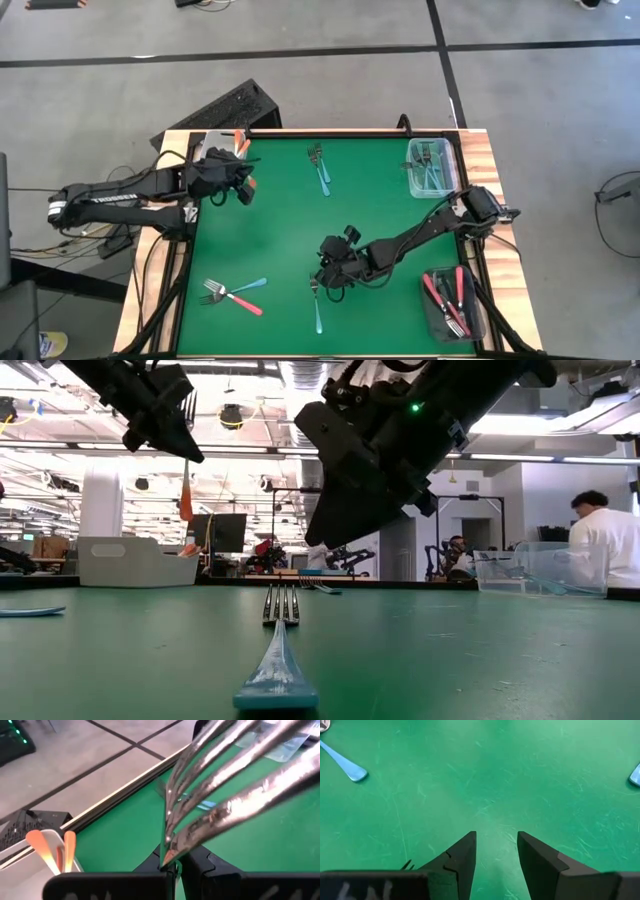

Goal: Sort silverware by color (type)
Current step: Put the orange fork into the white bin

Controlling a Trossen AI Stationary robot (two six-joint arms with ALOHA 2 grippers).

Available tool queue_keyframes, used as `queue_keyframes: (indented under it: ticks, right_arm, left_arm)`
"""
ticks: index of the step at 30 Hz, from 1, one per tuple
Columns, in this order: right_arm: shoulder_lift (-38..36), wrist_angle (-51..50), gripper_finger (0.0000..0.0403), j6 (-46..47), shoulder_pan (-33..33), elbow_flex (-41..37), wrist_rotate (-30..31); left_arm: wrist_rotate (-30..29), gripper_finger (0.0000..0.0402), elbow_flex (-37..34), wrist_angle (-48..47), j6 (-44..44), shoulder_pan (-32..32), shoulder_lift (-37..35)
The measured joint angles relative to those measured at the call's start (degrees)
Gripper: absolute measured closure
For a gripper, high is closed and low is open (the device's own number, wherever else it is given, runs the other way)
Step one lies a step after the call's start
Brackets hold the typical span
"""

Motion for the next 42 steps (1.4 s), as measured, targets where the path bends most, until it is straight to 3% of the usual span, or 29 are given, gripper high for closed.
queue_keyframes:
  ticks: [15,31,42]
  right_arm:
    - [0.0,-0.2,0.0235,-0.1,-0.5,0.0,-0.6]
    - [0.0,1.9,0.0235,0.0,-2.6,0.0,-2.7]
    - [0.0,2.1,0.0235,0.0,-2.6,0.0,-2.8]
  left_arm:
    - [1.6,0.0402,0.4,-3.8,3.3,4.4,-0.1]
    - [1.1,0.0402,12.7,-18.9,9.5,10.5,-0.1]
    - [-0.2,0.0402,10.3,-22.2,10.2,19.4,3.5]
